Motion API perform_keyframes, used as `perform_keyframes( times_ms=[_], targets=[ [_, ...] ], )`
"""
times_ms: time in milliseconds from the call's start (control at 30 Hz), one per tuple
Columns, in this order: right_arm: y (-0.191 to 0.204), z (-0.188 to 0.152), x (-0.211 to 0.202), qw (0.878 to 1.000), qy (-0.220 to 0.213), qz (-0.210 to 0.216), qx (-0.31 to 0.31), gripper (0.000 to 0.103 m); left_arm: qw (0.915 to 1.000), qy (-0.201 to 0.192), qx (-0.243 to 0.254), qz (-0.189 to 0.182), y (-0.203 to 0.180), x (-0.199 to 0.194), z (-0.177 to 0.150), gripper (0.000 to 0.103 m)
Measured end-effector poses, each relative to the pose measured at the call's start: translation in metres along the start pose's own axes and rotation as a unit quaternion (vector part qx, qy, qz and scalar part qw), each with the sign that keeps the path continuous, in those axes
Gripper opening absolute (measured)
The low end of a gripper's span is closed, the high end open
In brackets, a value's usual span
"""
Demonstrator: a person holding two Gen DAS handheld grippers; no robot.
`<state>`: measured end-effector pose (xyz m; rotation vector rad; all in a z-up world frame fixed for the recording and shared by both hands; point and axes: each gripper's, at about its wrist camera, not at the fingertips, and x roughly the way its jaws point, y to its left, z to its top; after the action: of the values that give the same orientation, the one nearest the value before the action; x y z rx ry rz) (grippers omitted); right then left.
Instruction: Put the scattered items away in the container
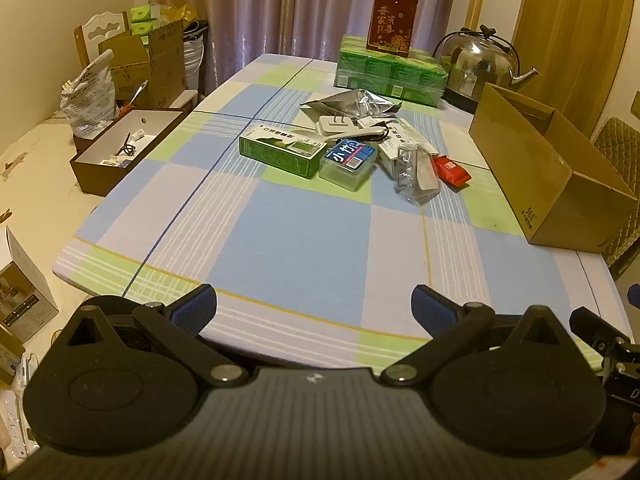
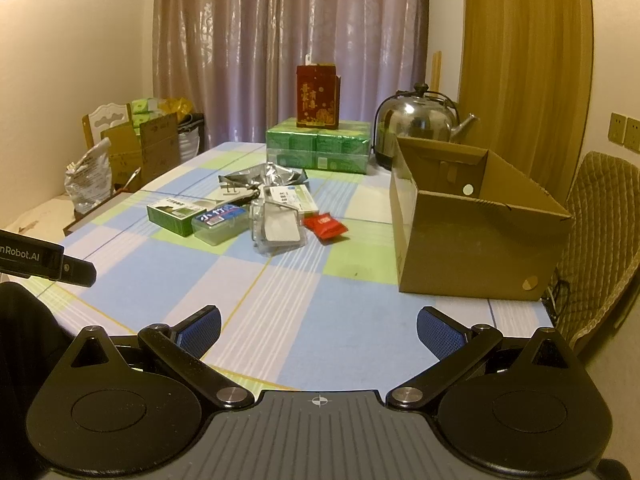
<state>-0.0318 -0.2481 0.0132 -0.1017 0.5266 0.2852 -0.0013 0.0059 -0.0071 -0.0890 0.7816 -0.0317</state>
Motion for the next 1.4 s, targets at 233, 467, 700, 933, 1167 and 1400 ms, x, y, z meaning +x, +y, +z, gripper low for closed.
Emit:
perform_keyframes(
  times_ms=[233,467,700,933,1167,1400],
  targets=[
    [-0.001,-0.001,0.000,1.000,0.001,0.001,0.000,0.101,1.0000,0.001,0.000,0.000,-0.001,0.001,0.000,0.102],
    [-0.002,-0.001,0.001,1.000,0.003,0.002,0.001,0.101,1.0000,0.003,-0.001,0.000,-0.001,0.001,-0.001,0.102],
    [-0.002,-0.003,0.002,1.000,0.005,0.002,0.001,0.101,1.0000,0.006,-0.002,-0.002,-0.002,0.003,-0.003,0.102],
    [-0.002,-0.004,0.004,1.000,0.009,0.006,0.001,0.101,1.0000,0.008,-0.002,-0.003,-0.001,0.005,-0.003,0.102],
    [-0.004,-0.003,0.006,1.000,0.003,0.009,0.004,0.101,0.9999,-0.002,0.016,-0.005,-0.002,0.006,0.001,0.102],
    [-0.002,0.009,0.017,0.999,-0.003,0.019,-0.030,0.101,0.9997,-0.004,0.026,0.000,0.003,0.014,0.009,0.102]
  ],
)
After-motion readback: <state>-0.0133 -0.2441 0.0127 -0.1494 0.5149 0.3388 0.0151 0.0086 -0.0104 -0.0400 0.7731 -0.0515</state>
